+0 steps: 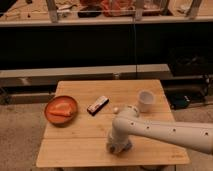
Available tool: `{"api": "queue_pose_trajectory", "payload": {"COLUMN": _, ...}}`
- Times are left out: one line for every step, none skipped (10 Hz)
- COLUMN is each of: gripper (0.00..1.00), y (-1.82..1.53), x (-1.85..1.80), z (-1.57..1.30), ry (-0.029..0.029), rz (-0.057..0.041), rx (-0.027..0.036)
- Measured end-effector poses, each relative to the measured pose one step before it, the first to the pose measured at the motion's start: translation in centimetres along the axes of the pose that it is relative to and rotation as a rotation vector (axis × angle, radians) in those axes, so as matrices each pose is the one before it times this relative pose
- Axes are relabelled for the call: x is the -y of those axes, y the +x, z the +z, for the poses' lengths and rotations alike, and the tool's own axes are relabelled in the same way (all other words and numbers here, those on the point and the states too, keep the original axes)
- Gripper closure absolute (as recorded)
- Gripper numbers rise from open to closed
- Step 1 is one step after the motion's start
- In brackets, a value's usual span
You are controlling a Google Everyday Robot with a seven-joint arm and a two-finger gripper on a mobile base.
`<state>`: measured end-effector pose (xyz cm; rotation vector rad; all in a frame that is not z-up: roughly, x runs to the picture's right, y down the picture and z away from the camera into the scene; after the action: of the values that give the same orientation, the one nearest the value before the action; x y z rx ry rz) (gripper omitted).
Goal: Wipe the white sponge on the table
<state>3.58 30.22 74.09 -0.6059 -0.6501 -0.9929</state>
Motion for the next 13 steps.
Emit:
{"api": "queue_pose_trajectory", "payload": {"gripper": 0.96, "y": 1.103, "x": 0.713, "z": -0.667, "ry": 0.00067, "rz": 0.00394, "rx": -0.00836}}
{"api": "queue_pose_trajectory", "payload": {"gripper": 0.96, "y": 0.886, "x": 1.324, "z": -0.279, "ry": 0.00587, "rz": -0.00183, "rx": -0.00383}}
{"api": "queue_pose_trajectory", "payload": {"gripper": 0.96, "y": 0.654, "x": 1.529, "z": 0.147, "ry": -0.00381, "rz": -0.00677, "rx": 0.00347}}
{"api": "queue_pose_trajectory", "payload": {"gripper": 0.96, "y": 0.269, "x": 1.422, "z": 0.540, "ry": -0.00578, "rz": -0.00723, "rx": 0.01048}}
{"api": "queue_pose_trajectory", "payload": {"gripper": 0.96, "y": 0.069, "x": 1.369, "z": 0.615, "ry": 0.00061, "rz": -0.00812, "rx": 0.00930}}
{"api": "queue_pose_trajectory", "payload": {"gripper": 0.96, "y": -0.397, "x": 1.739, "z": 0.806, "ry": -0.01189, "rz": -0.02482, "rx": 0.00659}}
{"api": "queue_pose_trajectory", "payload": {"gripper": 0.96, "y": -0.698, "x": 1.397, "z": 0.441, "ry": -0.01191, "rz": -0.03018, "rx": 0.00064}}
{"api": "queue_pose_trajectory", "payload": {"gripper": 0.96, "y": -0.776, "x": 1.134, "z": 0.199, "ry": -0.00678, "rz": -0.02960, "rx": -0.00124}}
{"api": "queue_pose_trajectory", "payload": {"gripper": 0.96, "y": -1.422, "x": 1.272, "z": 0.010, "ry": -0.01064, "rz": -0.05218, "rx": -0.00608}}
{"api": "queue_pose_trajectory", "payload": {"gripper": 0.96, "y": -1.115, "x": 0.392, "z": 0.014, "ry": -0.00984, "rz": -0.03109, "rx": -0.00280}}
{"api": "queue_pose_trajectory", "payload": {"gripper": 0.96, "y": -1.193, "x": 0.157, "z": 0.081, "ry": -0.00860, "rz": -0.03116, "rx": 0.00266}}
{"api": "queue_pose_trajectory", "payload": {"gripper": 0.96, "y": -2.081, "x": 0.310, "z": 0.564, "ry": -0.00132, "rz": -0.05691, "rx": 0.02347}}
{"api": "queue_pose_trajectory", "payload": {"gripper": 0.96, "y": -1.099, "x": 0.201, "z": 0.547, "ry": -0.00051, "rz": -0.02887, "rx": 0.01385}}
